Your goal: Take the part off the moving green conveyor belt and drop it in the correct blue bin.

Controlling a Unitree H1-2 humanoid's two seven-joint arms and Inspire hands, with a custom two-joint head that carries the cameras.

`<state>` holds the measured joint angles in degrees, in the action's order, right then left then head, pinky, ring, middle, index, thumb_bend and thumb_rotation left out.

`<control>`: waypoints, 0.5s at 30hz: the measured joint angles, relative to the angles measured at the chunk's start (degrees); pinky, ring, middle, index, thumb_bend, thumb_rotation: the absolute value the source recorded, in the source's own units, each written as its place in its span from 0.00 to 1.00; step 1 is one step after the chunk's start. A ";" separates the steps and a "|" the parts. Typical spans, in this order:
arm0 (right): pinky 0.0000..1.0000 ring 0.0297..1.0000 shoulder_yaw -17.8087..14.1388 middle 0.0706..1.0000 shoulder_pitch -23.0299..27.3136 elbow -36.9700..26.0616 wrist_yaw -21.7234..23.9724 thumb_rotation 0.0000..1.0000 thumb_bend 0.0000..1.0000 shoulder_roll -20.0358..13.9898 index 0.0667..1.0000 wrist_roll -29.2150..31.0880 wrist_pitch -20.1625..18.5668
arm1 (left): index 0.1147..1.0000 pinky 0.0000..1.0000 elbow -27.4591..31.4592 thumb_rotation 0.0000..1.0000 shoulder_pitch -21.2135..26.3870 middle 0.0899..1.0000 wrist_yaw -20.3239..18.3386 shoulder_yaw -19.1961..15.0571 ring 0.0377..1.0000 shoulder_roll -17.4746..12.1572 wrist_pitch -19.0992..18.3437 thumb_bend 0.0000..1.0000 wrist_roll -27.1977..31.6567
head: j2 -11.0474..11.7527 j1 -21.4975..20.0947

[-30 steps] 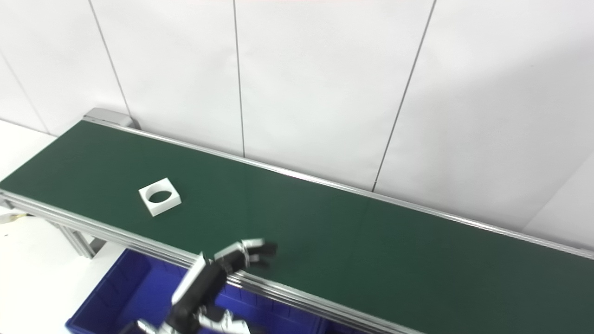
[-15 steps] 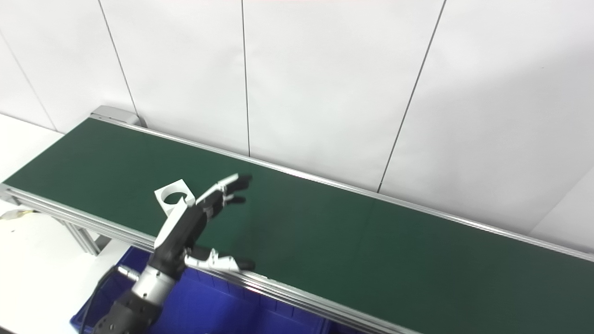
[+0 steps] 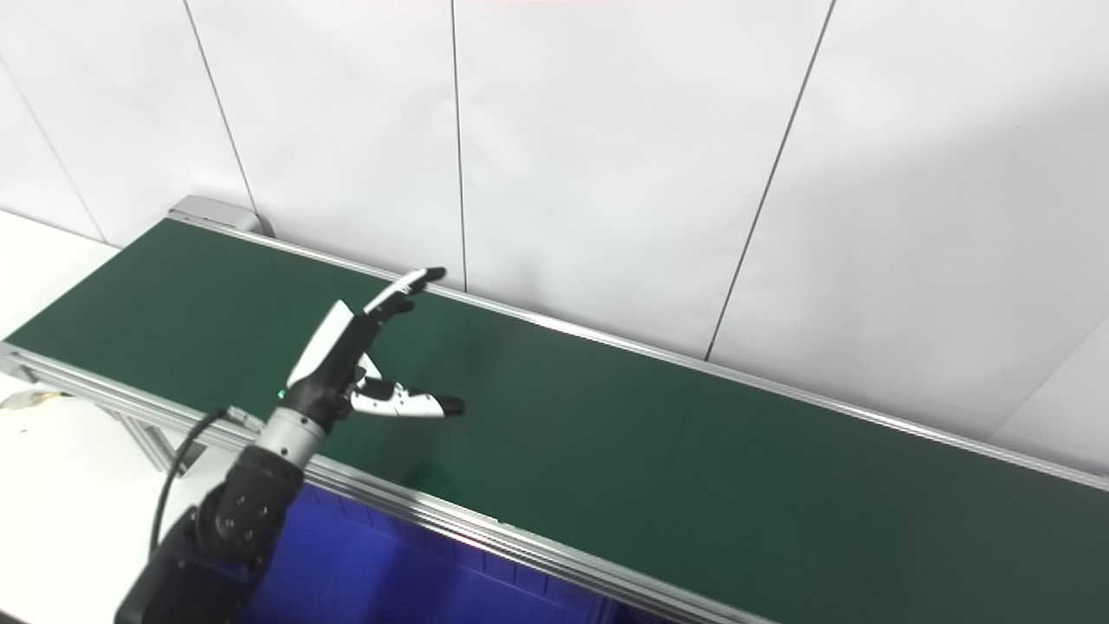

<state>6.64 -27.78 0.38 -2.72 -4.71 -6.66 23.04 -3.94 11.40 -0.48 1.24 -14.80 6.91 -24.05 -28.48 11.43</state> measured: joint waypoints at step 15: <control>1.00 0.98 0.29 0.96 0.22 0.59 -0.02 0.22 0.69 0.08 1.00 0.10 0.12 | 0.89 0.79 -15.61 0.21 6.72 0.96 2.76 2.58 0.89 -3.77 -4.00 0.85 -9.18 | -0.26 -0.44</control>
<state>6.93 -27.56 0.97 -2.74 -4.64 -6.56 23.16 -19.55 18.13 2.28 3.82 -18.57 2.91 -33.23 -28.74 10.99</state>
